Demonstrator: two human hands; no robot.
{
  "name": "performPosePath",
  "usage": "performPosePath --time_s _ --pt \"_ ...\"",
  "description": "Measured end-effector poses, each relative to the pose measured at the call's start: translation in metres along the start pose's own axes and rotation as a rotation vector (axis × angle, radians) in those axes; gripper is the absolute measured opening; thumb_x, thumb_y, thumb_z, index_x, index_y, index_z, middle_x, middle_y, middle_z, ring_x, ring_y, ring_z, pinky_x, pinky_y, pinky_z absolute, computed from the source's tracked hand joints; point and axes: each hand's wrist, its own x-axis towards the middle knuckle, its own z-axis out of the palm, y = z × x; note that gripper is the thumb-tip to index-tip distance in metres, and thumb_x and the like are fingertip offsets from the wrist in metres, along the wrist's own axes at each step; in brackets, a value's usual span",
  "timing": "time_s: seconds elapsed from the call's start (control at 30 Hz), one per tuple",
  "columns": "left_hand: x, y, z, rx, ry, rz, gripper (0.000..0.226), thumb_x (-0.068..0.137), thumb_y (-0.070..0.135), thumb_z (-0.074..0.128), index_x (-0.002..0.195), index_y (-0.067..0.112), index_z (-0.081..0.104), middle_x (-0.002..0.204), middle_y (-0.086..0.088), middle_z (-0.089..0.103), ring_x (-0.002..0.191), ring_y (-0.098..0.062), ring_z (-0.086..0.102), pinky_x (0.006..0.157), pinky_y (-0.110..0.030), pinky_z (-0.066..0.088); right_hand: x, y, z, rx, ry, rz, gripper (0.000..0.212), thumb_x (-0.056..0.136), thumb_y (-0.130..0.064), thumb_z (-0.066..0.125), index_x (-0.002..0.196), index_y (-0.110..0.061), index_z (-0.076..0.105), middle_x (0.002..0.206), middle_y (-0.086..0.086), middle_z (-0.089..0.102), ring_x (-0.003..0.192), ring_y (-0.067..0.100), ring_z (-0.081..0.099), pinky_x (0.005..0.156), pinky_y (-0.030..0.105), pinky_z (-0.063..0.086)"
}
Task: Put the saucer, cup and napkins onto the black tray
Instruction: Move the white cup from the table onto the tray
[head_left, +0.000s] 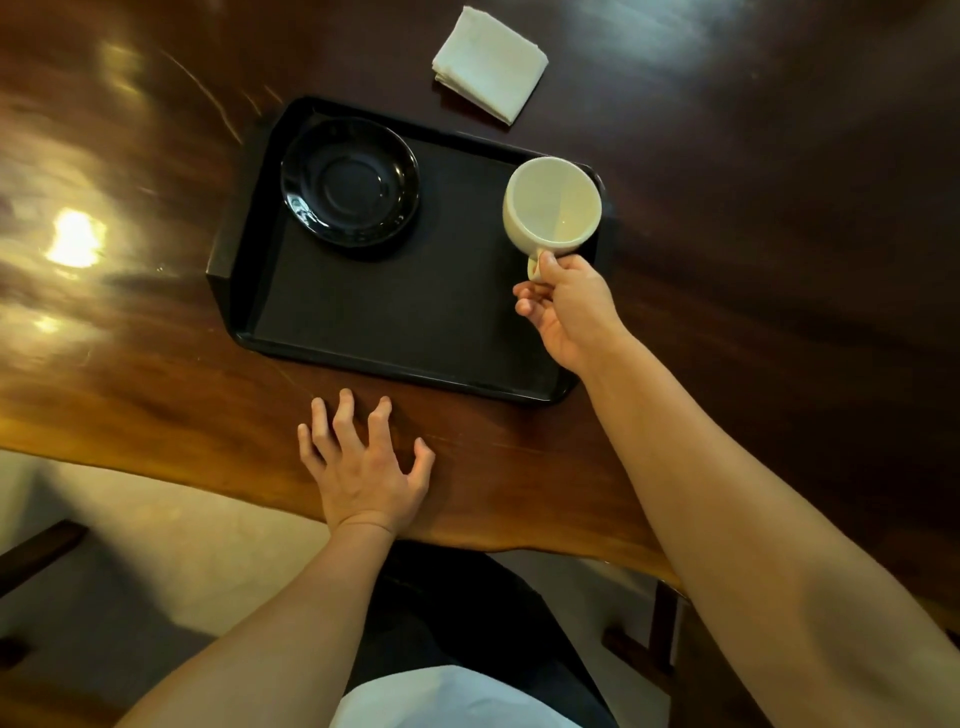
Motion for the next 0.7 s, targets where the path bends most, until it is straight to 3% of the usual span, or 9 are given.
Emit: performPosePath --time_s 0.3,0.5,0.7 --pt "0.0 0.0 0.001 0.004 0.014 0.013 0.062 0.081 0.059 0.052 0.132 0.023 0.051 0.15 -0.018 0.038 0.144 -0.044 0.025 0.118 -0.062 0.015 0.01 0.001 0.008 -0.028 0.007 0.036 0.024 0.105 -0.022 0.05 0.123 -0.007 0.056 0.099 0.014 0.057 0.074 0.017 0.058 0.059 0.024 0.057" --pt "0.002 0.0 0.001 0.02 -0.011 0.008 0.063 0.081 0.06 0.053 0.133 0.025 0.05 0.151 -0.016 0.036 0.145 -0.043 0.025 0.118 -0.061 0.014 0.012 0.007 0.016 -0.024 0.015 0.045 0.015 0.105 -0.023 0.052 0.109 -0.01 0.057 0.096 0.013 0.059 0.073 0.016 0.058 0.061 0.026 0.056" --pt "0.002 0.0 -0.002 0.026 -0.042 0.004 0.063 0.08 0.061 0.054 0.132 0.026 0.052 0.152 -0.016 0.037 0.145 -0.043 0.025 0.118 -0.061 0.013 0.007 0.008 0.013 -0.189 0.005 0.056 0.028 0.105 -0.03 0.052 0.121 -0.008 0.049 0.098 0.017 0.065 0.061 0.015 0.056 0.054 0.026 0.049"
